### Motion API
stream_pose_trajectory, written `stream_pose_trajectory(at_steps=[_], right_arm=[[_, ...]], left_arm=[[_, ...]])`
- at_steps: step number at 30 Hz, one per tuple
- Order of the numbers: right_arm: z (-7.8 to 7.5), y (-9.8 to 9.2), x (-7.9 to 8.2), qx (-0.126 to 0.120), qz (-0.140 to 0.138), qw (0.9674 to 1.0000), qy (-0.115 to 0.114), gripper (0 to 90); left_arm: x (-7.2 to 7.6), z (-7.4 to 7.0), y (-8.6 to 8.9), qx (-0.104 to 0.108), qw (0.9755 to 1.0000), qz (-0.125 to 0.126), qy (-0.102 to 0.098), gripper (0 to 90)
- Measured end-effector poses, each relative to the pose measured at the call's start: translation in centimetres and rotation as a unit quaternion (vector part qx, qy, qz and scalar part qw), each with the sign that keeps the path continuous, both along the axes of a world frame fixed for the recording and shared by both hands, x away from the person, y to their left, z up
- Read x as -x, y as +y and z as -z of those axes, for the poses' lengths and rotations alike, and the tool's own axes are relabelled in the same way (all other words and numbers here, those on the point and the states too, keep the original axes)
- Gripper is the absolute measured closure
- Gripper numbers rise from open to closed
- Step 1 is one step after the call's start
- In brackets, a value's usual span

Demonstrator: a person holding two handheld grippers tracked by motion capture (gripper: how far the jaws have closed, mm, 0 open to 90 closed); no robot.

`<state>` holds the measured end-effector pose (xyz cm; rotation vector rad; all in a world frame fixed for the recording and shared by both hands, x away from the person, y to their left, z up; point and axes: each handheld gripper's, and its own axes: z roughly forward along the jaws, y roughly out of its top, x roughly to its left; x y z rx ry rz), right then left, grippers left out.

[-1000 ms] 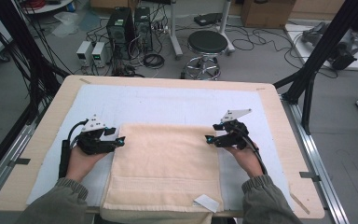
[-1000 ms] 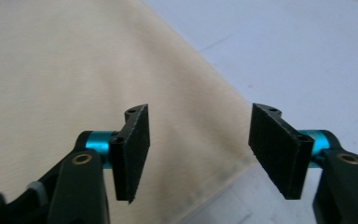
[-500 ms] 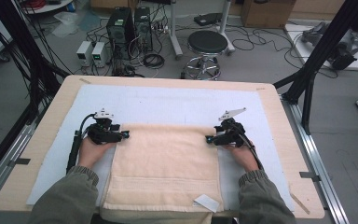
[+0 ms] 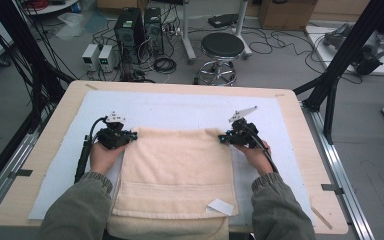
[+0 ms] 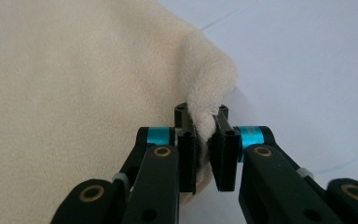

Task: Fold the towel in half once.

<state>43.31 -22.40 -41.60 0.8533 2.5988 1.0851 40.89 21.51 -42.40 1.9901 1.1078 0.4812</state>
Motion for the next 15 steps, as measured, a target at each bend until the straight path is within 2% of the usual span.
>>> stream_pose_trajectory(at_steps=[4, 7, 9, 11, 12, 14, 15], right_arm=[[-2.6, 0.4, -1.7, -0.003, 0.023, 0.9993, -0.030, 83.1], [-5.1, 0.5, -2.9, -0.006, 0.032, 0.9980, -0.054, 83.0], [-6.7, 0.5, -3.6, -0.010, 0.040, 0.9971, -0.064, 81.9], [-7.3, 0.4, -3.9, -0.021, 0.050, 0.9960, -0.071, 72.3], [-7.3, 0.4, -3.9, -0.018, 0.054, 0.9956, -0.074, 66.2], [-6.9, 0.2, -3.9, -0.019, 0.053, 0.9968, -0.056, 56.2], [-6.6, 0.1, -3.7, -0.021, 0.051, 0.9974, -0.047, 54.7]], left_arm=[[-1.5, -2.9, 0.0, 0.005, 0.9994, -0.018, -0.031, 84.5], [-2.7, -5.8, 0.1, -0.001, 0.9984, -0.016, -0.054, 84.4], [-3.3, -7.1, 0.0, -0.001, 0.9977, -0.019, -0.065, 83.8], [-3.6, -7.4, 0.1, -0.008, 0.9980, -0.022, -0.059, 77.7], [-3.5, -7.3, 0.2, -0.013, 0.9981, -0.020, -0.056, 73.4], [-3.2, -6.8, 0.6, -0.007, 0.9986, -0.015, -0.051, 66.9], [-2.9, -6.4, 0.8, -0.003, 0.9987, -0.013, -0.050, 65.2]])
